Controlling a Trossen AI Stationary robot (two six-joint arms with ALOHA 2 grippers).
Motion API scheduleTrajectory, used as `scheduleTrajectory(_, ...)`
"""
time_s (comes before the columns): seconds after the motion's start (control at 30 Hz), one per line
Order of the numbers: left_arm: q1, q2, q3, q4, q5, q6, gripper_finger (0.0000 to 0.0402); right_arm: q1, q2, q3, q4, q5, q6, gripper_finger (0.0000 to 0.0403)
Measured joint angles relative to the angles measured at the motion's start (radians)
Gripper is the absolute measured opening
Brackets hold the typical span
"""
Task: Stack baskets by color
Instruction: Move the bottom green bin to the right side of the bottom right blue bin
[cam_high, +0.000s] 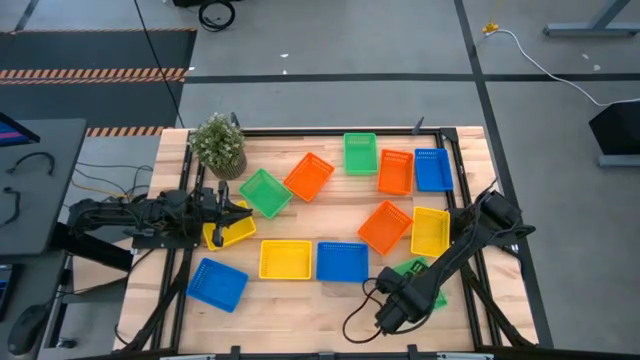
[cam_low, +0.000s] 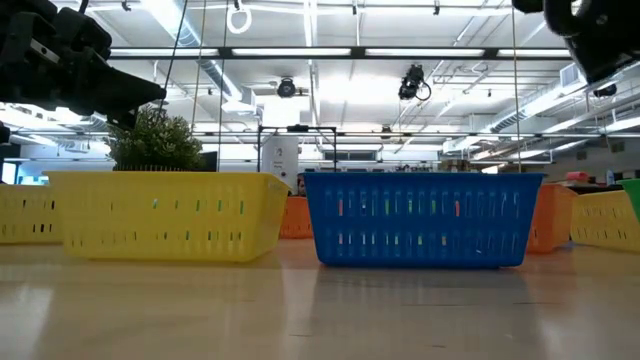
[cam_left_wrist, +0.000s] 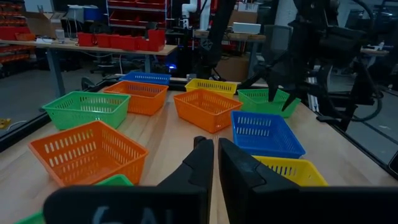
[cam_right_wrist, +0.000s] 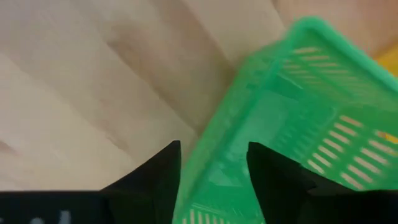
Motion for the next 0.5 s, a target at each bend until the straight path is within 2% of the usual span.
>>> scheduleTrajectory(0.17, 0.000, 0.000, 0.000, 0.000, 0.000, 0.000, 0.0036, 0.003, 0.017, 0.000, -0.001, -0.010, -0.117, 0.0097)
scheduleTrajectory(0.3, 0.000, 0.000, 0.000, 0.000, 0.000, 0.000, 0.0030, 0.023, 0.017, 0.000, 0.008, -0.003, -0.295, 0.0017)
scheduleTrajectory(0.5, 0.000, 0.000, 0.000, 0.000, 0.000, 0.000, 0.0026, 0.064, 0.015, 0.000, 0.032, 0.050, -0.541, 0.0020)
